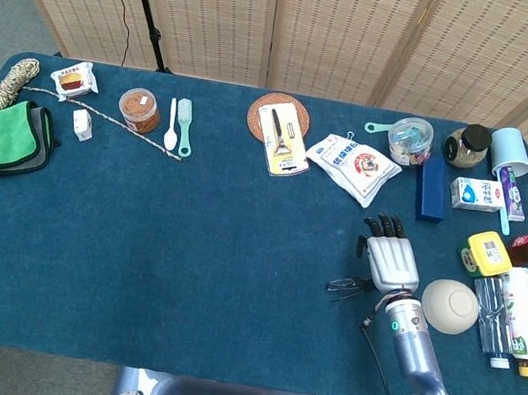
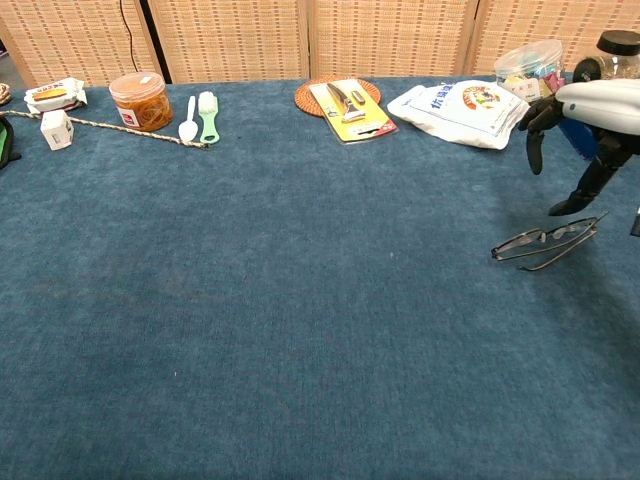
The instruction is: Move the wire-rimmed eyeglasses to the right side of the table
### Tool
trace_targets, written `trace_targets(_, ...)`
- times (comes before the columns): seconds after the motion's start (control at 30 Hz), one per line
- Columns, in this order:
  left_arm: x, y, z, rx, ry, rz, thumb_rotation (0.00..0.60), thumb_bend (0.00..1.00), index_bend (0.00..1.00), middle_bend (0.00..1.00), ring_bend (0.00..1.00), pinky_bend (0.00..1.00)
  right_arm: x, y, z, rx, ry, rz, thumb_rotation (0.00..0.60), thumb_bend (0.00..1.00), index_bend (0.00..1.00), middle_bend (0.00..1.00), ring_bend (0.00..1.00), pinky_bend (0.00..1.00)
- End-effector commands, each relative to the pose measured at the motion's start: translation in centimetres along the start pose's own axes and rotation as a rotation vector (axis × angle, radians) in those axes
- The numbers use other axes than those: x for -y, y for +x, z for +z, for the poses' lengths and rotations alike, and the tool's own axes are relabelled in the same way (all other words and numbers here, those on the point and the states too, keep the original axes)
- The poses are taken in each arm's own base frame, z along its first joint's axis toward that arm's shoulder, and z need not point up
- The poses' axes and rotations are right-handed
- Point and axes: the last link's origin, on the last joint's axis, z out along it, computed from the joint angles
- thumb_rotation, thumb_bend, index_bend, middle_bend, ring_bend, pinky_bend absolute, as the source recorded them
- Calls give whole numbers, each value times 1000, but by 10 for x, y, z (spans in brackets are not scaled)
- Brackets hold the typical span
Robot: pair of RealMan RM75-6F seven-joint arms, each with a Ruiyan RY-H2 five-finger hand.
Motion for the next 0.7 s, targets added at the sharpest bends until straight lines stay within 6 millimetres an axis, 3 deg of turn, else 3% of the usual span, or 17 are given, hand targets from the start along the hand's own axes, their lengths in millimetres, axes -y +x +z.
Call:
trace_targets(0.03, 3, -1, -1, 7, 8, 1, 600, 287, 151, 0, 2, 13, 12, -2, 4, 9, 20, -4, 600, 0, 511, 144, 3, 0)
trace_targets(0.27, 6, -2, -1, 10, 16, 1, 600, 288, 152, 0, 2, 12, 21, -10, 7, 34, 22, -23, 600, 0, 514, 144, 4, 0)
trace_targets(0.7, 6, -3, 0, 11, 11, -6, 600, 287, 152, 0, 2, 13, 15, -14, 0, 37, -1, -29, 600, 0, 518, 144, 4, 0)
